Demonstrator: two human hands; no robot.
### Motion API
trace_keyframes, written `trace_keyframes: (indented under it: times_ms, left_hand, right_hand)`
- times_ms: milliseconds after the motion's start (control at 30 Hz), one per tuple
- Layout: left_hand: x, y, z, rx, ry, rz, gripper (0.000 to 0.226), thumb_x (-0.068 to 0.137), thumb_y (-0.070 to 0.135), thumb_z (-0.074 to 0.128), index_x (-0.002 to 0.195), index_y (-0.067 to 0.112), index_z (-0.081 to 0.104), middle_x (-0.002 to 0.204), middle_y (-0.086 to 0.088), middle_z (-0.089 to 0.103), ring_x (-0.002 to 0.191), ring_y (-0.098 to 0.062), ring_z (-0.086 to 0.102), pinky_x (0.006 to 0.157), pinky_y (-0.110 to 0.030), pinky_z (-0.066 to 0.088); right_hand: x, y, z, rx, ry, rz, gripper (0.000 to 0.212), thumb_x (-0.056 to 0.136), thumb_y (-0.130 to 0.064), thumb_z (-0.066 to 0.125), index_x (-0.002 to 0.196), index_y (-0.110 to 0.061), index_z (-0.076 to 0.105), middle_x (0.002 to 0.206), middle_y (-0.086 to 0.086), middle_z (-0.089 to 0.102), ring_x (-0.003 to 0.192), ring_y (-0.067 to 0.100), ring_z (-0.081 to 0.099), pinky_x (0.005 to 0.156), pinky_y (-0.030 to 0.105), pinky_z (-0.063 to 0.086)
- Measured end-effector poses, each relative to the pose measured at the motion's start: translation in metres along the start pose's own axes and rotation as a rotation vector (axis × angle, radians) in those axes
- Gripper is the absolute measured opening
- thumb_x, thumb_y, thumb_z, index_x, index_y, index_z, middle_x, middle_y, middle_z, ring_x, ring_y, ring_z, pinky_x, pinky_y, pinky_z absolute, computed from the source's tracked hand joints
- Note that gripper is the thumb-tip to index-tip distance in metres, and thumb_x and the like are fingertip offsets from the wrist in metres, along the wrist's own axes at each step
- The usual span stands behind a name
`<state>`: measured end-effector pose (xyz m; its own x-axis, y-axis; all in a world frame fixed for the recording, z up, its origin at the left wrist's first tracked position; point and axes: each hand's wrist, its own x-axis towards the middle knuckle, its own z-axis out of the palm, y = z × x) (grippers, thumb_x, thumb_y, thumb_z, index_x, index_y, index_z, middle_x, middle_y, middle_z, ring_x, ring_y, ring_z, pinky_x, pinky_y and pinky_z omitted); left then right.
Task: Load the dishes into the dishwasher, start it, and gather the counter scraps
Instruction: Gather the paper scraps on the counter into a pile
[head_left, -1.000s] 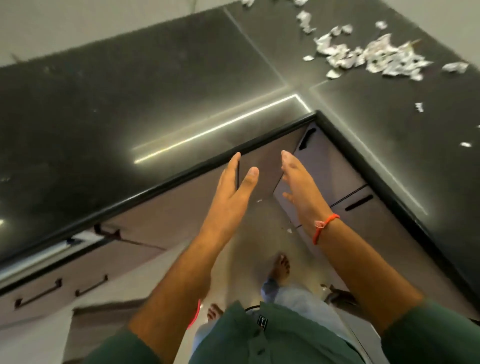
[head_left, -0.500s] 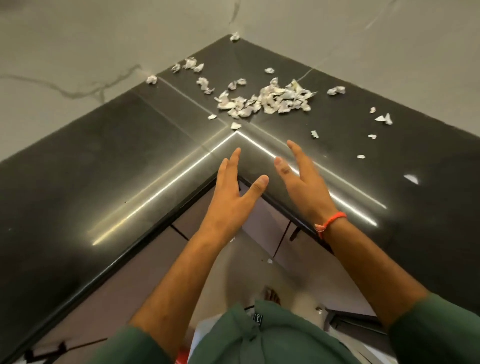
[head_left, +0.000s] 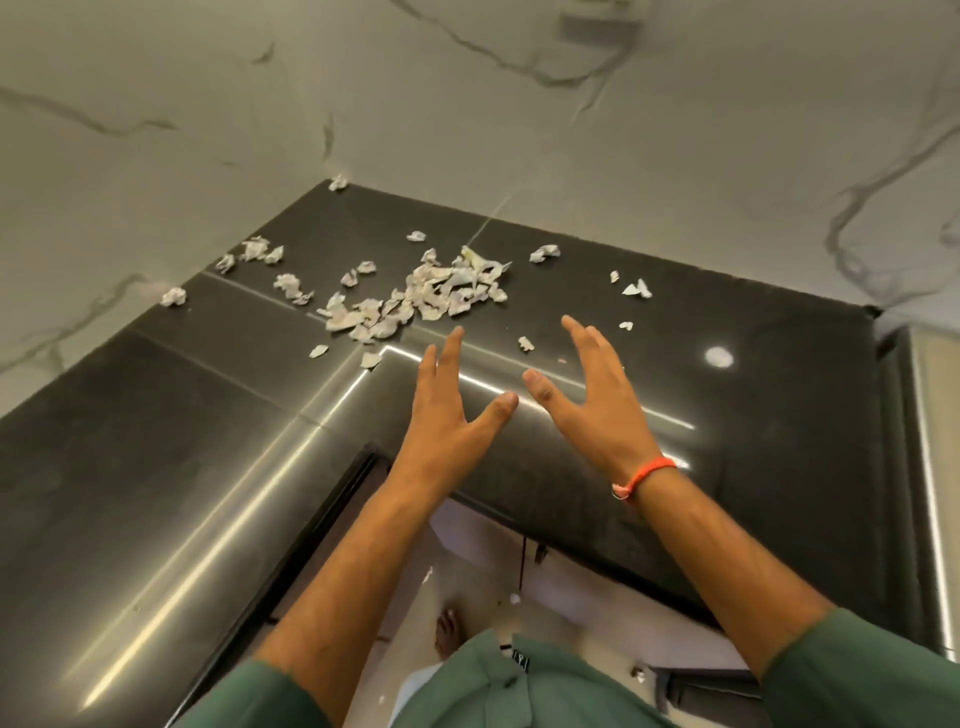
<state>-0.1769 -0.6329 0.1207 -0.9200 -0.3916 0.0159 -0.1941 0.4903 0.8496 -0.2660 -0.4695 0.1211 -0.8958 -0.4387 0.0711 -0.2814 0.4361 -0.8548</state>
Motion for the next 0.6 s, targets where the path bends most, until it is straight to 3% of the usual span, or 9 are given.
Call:
trace_keyframes:
  times_ms: [133, 300, 600]
  left_hand:
    - [0.026, -0.008, 0.001, -0.031, -0.041, 0.037, 0.092, 0.089, 0.05, 0.068, 0.157, 0.048, 0.006, 0.169, 0.008, -0.003, 0.154, -0.006, -0.004, 0.116, -0.03, 0.013]
    - [0.075, -0.024, -0.003, -0.001, -0.125, 0.089, 0.095, 0.089, 0.05, 0.07, 0.158, 0.046, 0.005, 0.169, 0.007, -0.006, 0.154, -0.008, -0.001, 0.114, -0.03, 0.012]
    - [0.122, -0.062, 0.021, 0.046, -0.299, 0.063, 0.103, 0.086, 0.047, 0.074, 0.158, 0.045, 0.0, 0.169, -0.005, -0.009, 0.154, -0.013, -0.01, 0.115, -0.031, 0.011]
  right_hand:
    - [0.014, 0.0, -0.004, -0.031, 0.083, -0.012, 0.079, 0.089, -0.055, 0.065, 0.155, -0.044, 0.024, 0.167, -0.004, 0.017, 0.153, 0.006, 0.009, 0.12, 0.029, 0.016]
    - [0.045, 0.0, 0.001, -0.08, 0.177, 0.002, 0.081, 0.086, -0.061, 0.063, 0.155, -0.045, 0.023, 0.167, -0.009, 0.015, 0.147, -0.002, 0.009, 0.108, 0.016, 0.013]
    - [0.064, 0.029, 0.019, -0.131, 0.231, 0.119, 0.084, 0.085, -0.053, 0.072, 0.154, -0.046, 0.025, 0.166, -0.009, 0.013, 0.152, 0.009, 0.014, 0.115, 0.026, 0.021]
